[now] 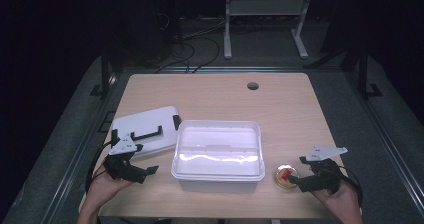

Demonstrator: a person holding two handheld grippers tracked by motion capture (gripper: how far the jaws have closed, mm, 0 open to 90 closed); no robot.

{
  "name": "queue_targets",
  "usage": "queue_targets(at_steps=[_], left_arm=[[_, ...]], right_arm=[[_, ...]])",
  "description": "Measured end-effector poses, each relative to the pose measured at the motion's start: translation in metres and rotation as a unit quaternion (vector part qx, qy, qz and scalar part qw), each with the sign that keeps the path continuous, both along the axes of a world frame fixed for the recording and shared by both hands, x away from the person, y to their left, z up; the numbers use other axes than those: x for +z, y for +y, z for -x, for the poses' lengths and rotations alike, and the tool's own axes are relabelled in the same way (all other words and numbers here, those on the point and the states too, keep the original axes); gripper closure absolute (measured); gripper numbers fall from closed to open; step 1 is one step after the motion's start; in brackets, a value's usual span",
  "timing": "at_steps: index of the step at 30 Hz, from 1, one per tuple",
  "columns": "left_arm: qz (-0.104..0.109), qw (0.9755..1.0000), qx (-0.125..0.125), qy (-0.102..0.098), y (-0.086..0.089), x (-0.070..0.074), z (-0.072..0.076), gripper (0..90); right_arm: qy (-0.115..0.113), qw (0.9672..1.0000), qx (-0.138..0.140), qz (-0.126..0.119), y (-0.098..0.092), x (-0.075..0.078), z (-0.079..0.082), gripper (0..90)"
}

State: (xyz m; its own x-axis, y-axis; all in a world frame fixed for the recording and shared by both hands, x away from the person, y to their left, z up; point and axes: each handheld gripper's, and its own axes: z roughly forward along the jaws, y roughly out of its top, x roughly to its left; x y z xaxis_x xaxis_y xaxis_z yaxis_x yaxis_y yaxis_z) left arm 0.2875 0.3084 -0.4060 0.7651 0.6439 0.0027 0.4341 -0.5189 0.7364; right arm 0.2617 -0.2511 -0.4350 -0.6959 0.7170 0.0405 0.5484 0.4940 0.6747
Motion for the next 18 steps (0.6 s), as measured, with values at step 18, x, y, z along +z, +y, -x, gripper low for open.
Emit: queue_targets(at_steps=[18], left_arm=[[-0.044,0.9949,-0.091,-0.01,-0.003,0.028,0.008,6.3]], right_arm=[[0.0,1.0,-0.004,-0.008,0.004,0.006,0.006,17.5]])
